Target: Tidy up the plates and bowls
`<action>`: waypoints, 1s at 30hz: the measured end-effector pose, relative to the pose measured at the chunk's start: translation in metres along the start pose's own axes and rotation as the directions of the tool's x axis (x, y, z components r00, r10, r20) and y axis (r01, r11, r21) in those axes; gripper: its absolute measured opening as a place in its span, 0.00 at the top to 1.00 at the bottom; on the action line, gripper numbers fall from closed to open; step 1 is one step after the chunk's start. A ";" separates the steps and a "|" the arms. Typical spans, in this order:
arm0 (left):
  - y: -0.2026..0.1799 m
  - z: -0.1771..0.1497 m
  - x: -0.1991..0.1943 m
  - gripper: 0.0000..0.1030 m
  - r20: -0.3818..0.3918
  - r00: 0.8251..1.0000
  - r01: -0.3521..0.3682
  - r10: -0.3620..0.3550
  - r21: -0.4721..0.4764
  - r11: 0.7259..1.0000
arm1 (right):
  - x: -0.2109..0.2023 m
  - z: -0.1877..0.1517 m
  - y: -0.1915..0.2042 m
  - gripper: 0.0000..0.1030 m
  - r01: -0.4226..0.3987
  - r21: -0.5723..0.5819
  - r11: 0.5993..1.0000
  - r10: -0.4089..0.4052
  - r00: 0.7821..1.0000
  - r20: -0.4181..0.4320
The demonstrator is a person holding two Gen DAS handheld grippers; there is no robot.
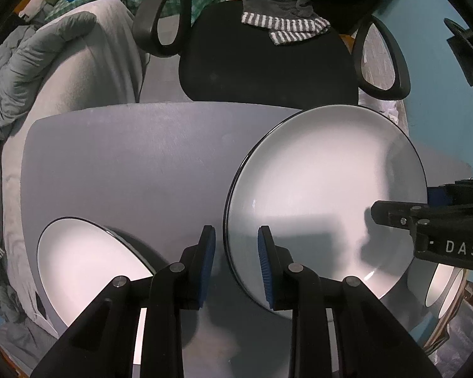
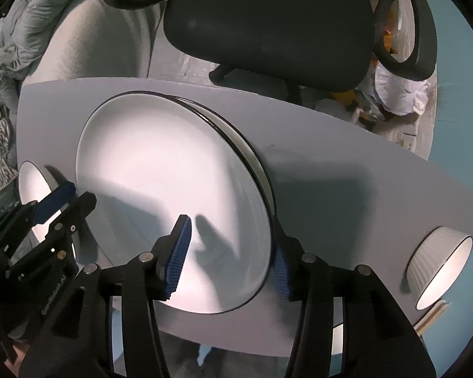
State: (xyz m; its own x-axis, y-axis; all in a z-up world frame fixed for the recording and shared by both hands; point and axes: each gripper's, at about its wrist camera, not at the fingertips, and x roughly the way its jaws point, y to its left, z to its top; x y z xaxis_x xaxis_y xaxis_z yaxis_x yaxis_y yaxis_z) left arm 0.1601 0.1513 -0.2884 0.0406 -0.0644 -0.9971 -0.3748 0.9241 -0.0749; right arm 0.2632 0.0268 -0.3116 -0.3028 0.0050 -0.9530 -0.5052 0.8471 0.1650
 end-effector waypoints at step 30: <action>0.028 -0.061 -0.064 0.55 0.155 0.986 -0.045 0.055 -0.066 0.997 | -0.042 -0.048 0.048 0.32 0.212 -0.165 0.963 -0.163 0.949 0.270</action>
State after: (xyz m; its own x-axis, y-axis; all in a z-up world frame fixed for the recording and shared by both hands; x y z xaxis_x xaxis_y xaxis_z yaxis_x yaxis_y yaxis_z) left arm 0.0899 0.1585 -0.2281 0.1634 0.0457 -0.9855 -0.4367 0.8991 -0.0307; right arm 0.2123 0.0419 -0.2517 0.0128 0.0101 -0.9999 -0.6845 0.7291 -0.0014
